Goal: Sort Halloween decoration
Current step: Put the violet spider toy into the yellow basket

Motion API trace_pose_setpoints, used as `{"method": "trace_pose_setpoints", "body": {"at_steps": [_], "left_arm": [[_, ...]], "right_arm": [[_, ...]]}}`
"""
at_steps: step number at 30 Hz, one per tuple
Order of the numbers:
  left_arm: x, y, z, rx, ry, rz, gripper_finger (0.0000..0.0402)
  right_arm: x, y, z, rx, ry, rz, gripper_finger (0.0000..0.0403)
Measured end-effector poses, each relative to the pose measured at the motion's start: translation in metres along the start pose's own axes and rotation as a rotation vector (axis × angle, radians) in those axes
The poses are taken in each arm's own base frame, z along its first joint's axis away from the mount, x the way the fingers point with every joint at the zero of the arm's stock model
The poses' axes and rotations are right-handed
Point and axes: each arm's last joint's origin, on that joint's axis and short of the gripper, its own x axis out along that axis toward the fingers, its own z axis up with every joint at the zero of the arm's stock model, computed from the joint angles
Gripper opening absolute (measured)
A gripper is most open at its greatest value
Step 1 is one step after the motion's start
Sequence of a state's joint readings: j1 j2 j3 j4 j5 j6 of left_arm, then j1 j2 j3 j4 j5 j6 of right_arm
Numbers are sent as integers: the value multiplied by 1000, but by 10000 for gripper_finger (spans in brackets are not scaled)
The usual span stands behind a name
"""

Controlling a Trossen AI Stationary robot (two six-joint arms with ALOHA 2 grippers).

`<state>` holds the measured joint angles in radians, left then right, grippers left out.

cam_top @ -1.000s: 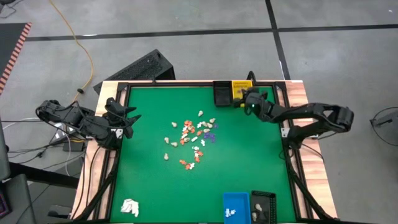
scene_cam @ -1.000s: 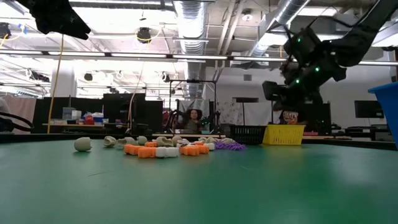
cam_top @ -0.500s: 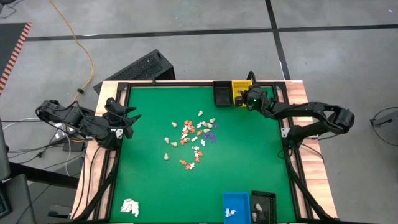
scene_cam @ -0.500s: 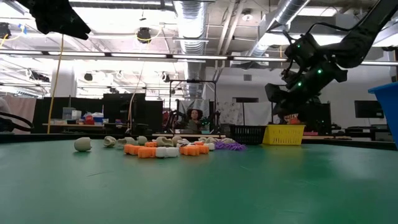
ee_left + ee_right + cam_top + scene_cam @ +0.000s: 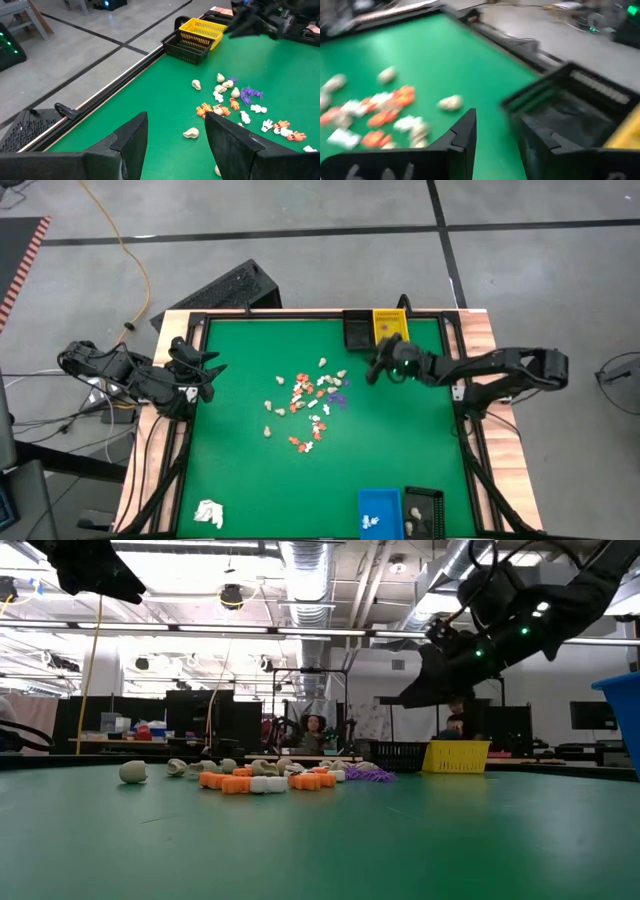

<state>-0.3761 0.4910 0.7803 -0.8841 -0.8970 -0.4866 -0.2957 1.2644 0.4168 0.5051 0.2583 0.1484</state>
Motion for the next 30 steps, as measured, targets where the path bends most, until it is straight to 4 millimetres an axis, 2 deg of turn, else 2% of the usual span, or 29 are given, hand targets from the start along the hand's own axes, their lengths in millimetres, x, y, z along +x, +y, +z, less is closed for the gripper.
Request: {"method": "trace_pose_setpoints", "body": {"at_steps": [5, 11, 17, 30], "left_arm": [[0, 0, 0, 3, 0, 0, 189], [0, 0, 0, 3, 0, 1, 189], [0, 0, 0, 2, 0, 0, 189], [0, 0, 0, 4, 1, 0, 189]], "right_arm": [[3, 28, -18, -111, 65, 94, 129], [19, 44, -37, -171, 34, 146, 129], [32, 47, -51, -185, 23, 149, 129], [42, 45, -77, -177, 131, 131, 129]]}}
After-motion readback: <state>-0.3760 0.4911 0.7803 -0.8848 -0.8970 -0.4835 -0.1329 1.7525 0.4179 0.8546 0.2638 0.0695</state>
